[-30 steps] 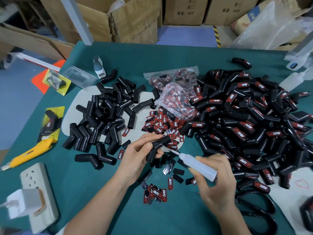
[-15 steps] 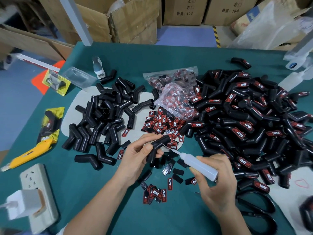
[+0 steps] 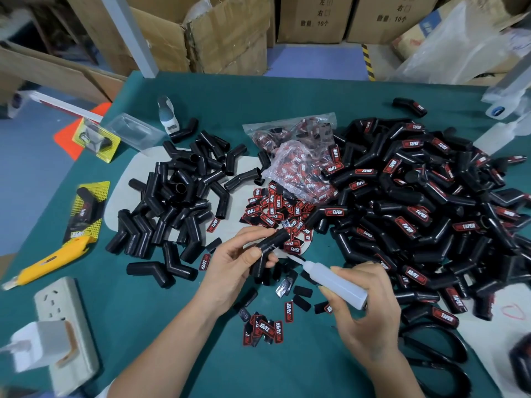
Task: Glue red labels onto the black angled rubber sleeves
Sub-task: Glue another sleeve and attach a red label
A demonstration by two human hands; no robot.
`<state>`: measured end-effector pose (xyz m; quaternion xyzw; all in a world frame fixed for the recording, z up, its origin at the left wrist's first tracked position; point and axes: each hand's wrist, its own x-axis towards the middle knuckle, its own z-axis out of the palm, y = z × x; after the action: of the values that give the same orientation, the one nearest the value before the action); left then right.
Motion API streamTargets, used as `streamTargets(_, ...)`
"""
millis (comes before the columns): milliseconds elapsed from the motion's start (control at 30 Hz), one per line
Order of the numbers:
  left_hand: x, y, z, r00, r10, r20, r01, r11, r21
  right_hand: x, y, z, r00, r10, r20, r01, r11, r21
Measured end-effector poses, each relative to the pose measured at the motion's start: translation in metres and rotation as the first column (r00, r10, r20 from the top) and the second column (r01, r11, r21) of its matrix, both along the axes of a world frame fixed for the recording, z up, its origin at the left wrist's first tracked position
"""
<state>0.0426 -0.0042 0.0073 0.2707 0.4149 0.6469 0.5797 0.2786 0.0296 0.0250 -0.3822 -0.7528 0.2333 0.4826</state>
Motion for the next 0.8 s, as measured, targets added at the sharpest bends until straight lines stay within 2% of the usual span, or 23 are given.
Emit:
streamTargets(367, -0.0009, 0.0017, -0.0011, 0.999, 0.011, -0.039, -0.010, 1.000, 0.008, -0.0009, 0.0014, 0.0061, 0.999, -0.040, 0.005, 0.040, 0.999, 0.003)
streamTargets(800, 0.0005, 0.0011, 0.0019, 0.999, 0.008, -0.035, -0.008, 1.000, 0.002, -0.0012, 0.0003, 0.0087, 1.000, -0.010, 0.002, 0.010, 1.000, 0.013)
